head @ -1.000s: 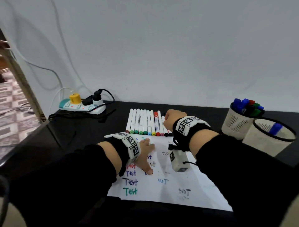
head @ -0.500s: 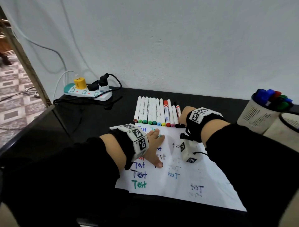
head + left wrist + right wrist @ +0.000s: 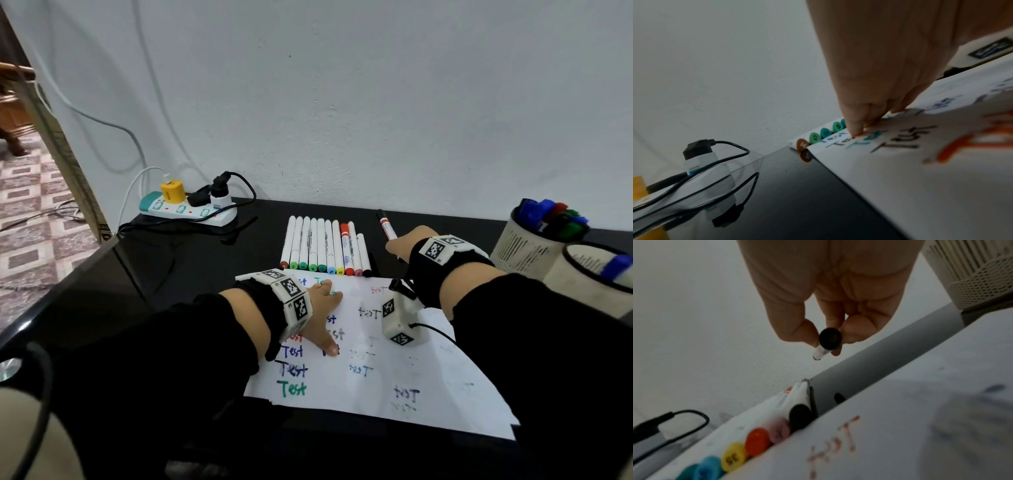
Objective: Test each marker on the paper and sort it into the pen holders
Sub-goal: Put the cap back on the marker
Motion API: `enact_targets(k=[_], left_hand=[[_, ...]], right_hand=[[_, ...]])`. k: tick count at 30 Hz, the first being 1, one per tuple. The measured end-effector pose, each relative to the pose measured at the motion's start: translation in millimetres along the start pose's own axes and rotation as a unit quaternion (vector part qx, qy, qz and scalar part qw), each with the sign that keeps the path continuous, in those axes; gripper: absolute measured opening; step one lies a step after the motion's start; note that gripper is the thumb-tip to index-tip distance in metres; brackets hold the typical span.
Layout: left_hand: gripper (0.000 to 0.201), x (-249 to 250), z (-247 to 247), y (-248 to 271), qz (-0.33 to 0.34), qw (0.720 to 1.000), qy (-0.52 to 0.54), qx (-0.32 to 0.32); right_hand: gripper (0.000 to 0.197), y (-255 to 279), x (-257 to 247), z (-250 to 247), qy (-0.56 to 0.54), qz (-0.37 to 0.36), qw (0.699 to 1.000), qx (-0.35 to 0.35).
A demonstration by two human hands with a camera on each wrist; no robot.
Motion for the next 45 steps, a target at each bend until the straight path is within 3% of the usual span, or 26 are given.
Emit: enact_targets(k=[3, 6, 8, 11, 16, 24, 27, 31, 33, 38, 41, 45], left_hand=[[0.091, 6, -8, 7, -0.013, 0.999, 0.019, 0.029], [0.081, 16, -25, 21, -0.007, 0.992, 0.062, 0.105], [0.078, 20, -37, 32, -0.01, 0.982, 0.105, 0.158], [0.081, 18, -49, 44, -0.025, 0.961, 0.159, 0.226], [0.071, 16, -54, 62, -0.031, 0.936, 0.191, 0.293], [0.038, 18, -48, 88, -0.008, 0.903, 0.26, 0.341], [0.03, 18, -46, 93, -0.007, 0.897, 0.259, 0.358], [0.028, 21, -45, 101, 0.002, 0.89, 0.274, 0.363], [0.026, 24, -45, 104, 0.01, 0.885, 0.287, 0.367], [0.024, 28, -44, 106, 0.018, 0.879, 0.303, 0.366], [0.027, 26, -37, 106, 0.014, 0.879, 0.332, 0.343], [0.034, 25, -29, 106, -0.001, 0.899, 0.313, 0.307]], right_hand=[[0.017, 13, 0, -19, -0.06, -0.001, 0.998, 0.01], [0.02, 35, -1, -36, -0.049, 0.009, 0.999, 0.005], [0.024, 49, -2, -43, -0.048, -0.017, 0.999, -0.013], [0.029, 69, 1, -49, -0.129, -0.066, 0.989, -0.031], [0.029, 100, 6, -54, -0.195, -0.082, 0.976, -0.049], [0.025, 120, 12, -52, -0.406, -0.082, 0.904, -0.104], [0.021, 122, 10, -50, -0.475, -0.084, 0.871, -0.094], [0.031, 123, 7, -45, -0.535, -0.075, 0.839, -0.062], [0.035, 128, 3, -40, -0.528, -0.078, 0.844, -0.06], [0.04, 140, -9, -24, -0.416, -0.112, 0.902, -0.027], [0.037, 139, -9, -15, -0.413, -0.088, 0.906, -0.012], [0.032, 139, -6, -4, -0.403, -0.06, 0.913, -0.024]])
Point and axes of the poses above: each hand's wrist, its own y-axis away from the middle knuckle, its own z-axis out of the palm, x = y × z, the point moved 4 cm from there along -y, towards the middle knuckle
